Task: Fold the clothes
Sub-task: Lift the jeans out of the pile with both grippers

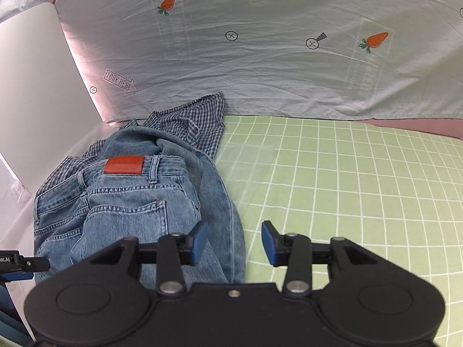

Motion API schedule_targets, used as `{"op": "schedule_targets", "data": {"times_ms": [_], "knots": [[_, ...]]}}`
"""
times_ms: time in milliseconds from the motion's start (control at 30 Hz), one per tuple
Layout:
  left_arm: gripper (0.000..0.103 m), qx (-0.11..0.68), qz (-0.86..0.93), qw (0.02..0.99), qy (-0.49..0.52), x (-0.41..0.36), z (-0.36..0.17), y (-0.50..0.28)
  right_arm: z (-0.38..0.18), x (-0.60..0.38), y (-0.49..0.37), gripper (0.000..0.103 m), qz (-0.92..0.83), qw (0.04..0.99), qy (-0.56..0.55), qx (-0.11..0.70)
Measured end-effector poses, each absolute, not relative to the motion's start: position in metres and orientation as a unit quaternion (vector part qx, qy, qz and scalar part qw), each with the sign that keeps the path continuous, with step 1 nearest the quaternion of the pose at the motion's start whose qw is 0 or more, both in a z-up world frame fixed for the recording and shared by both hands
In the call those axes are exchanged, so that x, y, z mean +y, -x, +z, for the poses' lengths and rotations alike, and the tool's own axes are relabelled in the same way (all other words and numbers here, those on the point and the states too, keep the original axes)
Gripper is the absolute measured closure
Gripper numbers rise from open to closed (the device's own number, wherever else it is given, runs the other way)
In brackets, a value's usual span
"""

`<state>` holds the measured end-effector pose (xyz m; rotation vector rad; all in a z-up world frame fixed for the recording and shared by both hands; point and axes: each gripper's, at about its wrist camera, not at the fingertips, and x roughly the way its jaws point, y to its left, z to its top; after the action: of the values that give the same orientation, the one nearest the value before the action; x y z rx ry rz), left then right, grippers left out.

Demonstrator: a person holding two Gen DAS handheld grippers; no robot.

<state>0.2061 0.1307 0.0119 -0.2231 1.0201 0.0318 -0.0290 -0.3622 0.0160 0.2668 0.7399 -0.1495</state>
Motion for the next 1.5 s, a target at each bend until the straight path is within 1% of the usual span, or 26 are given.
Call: {"op": "schedule_targets", "data": {"times_ms": [33,67,200,267,333,400,467,533,600,633,667,733,767,800,833,867,900,933,967,1000,1067,1167,1267,1500], "knots": [[0.031,0.491,0.022,0.865,0.106,0.138,0.008,-0.211,0.014,-0.361,0.022,0.054,-0.072,0.92,-0.133,0.361],[0.031,0.494,0.028,0.862,0.106,0.144,0.004,-0.216,0.012,-0.359,0.013,0.05,-0.071,0.919,-0.137,0.363],[0.03,0.514,0.042,0.849,0.116,0.162,-0.014,-0.24,0.007,-0.343,-0.028,0.04,-0.064,0.92,-0.129,0.365],[0.029,0.522,0.047,0.843,0.119,0.167,-0.022,-0.255,0.004,-0.33,-0.052,0.031,-0.054,0.923,-0.119,0.361],[0.025,0.528,0.045,0.838,0.125,0.171,-0.03,-0.268,0.001,-0.318,-0.079,0.026,-0.04,0.925,-0.119,0.359],[0.022,0.535,0.04,0.833,0.134,0.173,-0.038,-0.28,-0.002,-0.305,-0.107,0.025,-0.022,0.925,-0.125,0.359],[0.022,0.544,0.034,0.825,0.151,0.174,-0.047,-0.289,-0.009,-0.291,-0.132,0.017,0.003,0.922,-0.139,0.36],[0.02,0.552,0.028,0.818,0.162,0.173,-0.056,-0.295,-0.022,-0.278,-0.154,0.014,0.028,0.917,-0.151,0.368],[0.02,0.555,0.024,0.815,0.165,0.17,-0.061,-0.298,-0.038,-0.265,-0.175,0.011,0.044,0.907,-0.158,0.387],[0.02,0.555,0.022,0.816,0.163,0.168,-0.063,-0.298,-0.048,-0.258,-0.184,0.006,0.045,0.903,-0.157,0.398],[0.02,0.555,0.021,0.816,0.161,0.166,-0.065,-0.298,-0.059,-0.251,-0.19,0.003,0.039,0.899,-0.15,0.409],[0.022,0.552,0.02,0.818,0.16,0.163,-0.066,-0.297,-0.078,-0.24,-0.199,0.004,0.03,0.893,-0.132,0.429],[0.025,0.55,0.018,0.82,0.16,0.162,-0.065,-0.296,-0.086,-0.238,-0.2,0.007,0.031,0.89,-0.131,0.435],[0.034,0.548,0.013,0.821,0.161,0.161,-0.065,-0.295,-0.092,-0.238,-0.199,0.01,0.033,0.889,-0.134,0.437],[0.046,0.546,0.01,0.822,0.162,0.16,-0.064,-0.294,-0.096,-0.24,-0.198,0.015,0.035,0.888,-0.14,0.437],[0.051,0.546,0.01,0.822,0.163,0.159,-0.063,-0.294,-0.097,-0.242,-0.195,0.023,0.036,0.888,-0.147,0.435],[0.061,0.546,0.012,0.822,0.162,0.157,-0.062,-0.294,-0.098,-0.243,-0.193,0.028,0.037,0.888,-0.151,0.432],[0.07,0.544,0.012,0.823,0.162,0.156,-0.061,-0.293,-0.097,-0.243,-0.19,0.037,0.04,0.89,-0.15,0.429],[0.073,0.542,0.011,0.825,0.162,0.155,-0.059,-0.292,-0.096,-0.243,-0.187,0.044,0.043,0.891,-0.149,0.427],[0.077,0.539,0.01,0.827,0.161,0.154,-0.057,-0.291,-0.095,-0.243,-0.184,0.047,0.045,0.892,-0.149,0.424],[0.08,0.529,0.001,0.833,0.161,0.151,-0.046,-0.284,-0.09,-0.245,-0.176,0.059,0.044,0.893,-0.162,0.417],[0.083,0.511,-0.018,0.844,0.161,0.148,-0.027,-0.271,-0.079,-0.25,-0.161,0.068,0.038,0.896,-0.189,0.399],[0.083,0.492,-0.038,0.855,0.161,0.144,-0.008,-0.258,-0.063,-0.256,-0.138,0.073,0.033,0.901,-0.216,0.375],[0.084,0.449,-0.087,0.875,0.16,0.127,0.035,-0.231,-0.023,-0.276,-0.061,0.078,0.007,0.921,-0.244,0.304]]}}
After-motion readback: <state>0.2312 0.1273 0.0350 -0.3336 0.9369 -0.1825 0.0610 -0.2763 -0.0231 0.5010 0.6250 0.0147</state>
